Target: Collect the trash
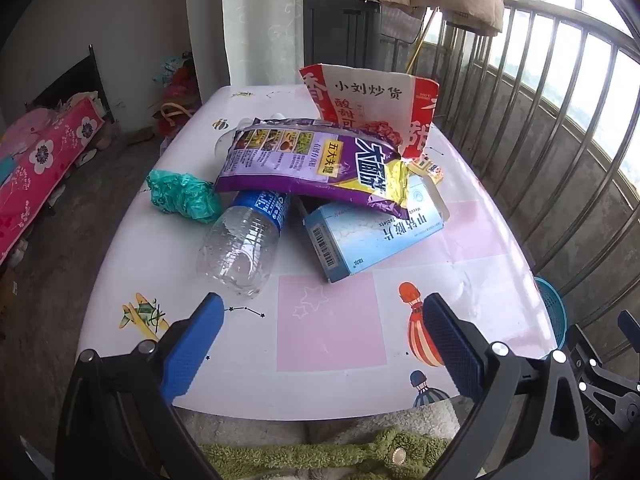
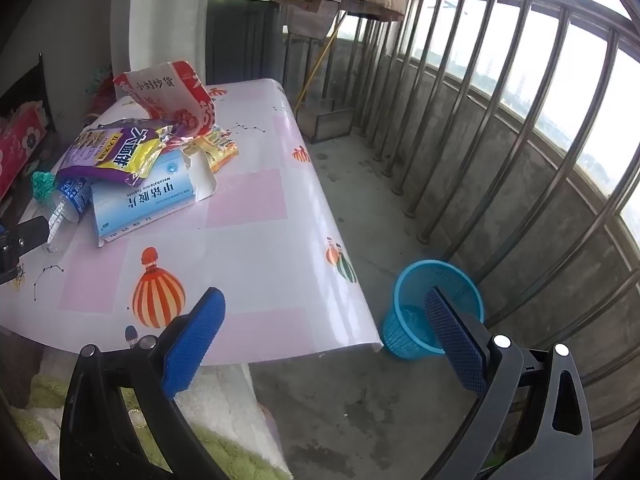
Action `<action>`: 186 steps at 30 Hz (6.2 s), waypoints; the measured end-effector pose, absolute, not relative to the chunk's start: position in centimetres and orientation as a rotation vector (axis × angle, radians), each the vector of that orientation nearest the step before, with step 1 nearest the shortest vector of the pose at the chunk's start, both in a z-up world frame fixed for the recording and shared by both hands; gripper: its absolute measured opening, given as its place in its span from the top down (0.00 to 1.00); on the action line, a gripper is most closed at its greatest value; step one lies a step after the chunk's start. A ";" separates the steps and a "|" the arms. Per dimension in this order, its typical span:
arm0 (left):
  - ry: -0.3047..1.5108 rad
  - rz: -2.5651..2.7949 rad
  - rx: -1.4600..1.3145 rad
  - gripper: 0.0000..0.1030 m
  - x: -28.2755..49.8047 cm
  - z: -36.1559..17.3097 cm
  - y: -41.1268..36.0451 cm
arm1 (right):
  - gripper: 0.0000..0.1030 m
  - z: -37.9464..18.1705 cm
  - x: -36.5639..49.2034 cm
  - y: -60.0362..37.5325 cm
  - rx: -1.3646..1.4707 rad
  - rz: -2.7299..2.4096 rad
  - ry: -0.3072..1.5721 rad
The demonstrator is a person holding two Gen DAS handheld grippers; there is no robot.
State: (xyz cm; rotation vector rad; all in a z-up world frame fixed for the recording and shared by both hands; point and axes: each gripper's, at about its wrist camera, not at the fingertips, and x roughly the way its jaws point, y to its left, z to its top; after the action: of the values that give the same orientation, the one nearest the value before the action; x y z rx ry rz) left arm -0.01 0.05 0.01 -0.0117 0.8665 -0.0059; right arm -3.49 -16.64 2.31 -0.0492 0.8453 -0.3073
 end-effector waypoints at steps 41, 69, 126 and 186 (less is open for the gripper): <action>0.872 0.016 0.010 0.06 0.3 -0.4 0.1 | 0.08 2.2 -3.3 -16.3 -0.038 -0.286 0.843; 0.876 0.024 0.007 0.06 0.2 -0.5 0.5 | 0.08 2.1 -3.2 -16.2 -0.038 -0.282 0.841; 0.799 0.107 -0.322 0.06 8.9 -4.6 22.4 | 0.21 4.9 9.3 -1.5 -0.191 0.197 0.563; 0.626 0.018 -0.514 0.87 12.0 -1.9 22.5 | 1.00 6.0 7.4 2.5 -0.580 0.068 0.336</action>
State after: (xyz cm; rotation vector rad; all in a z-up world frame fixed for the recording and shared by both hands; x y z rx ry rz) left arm 11.99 22.48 -1.89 -0.5140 0.6260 0.0180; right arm 7.42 2.51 6.01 -0.5799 0.3364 0.0683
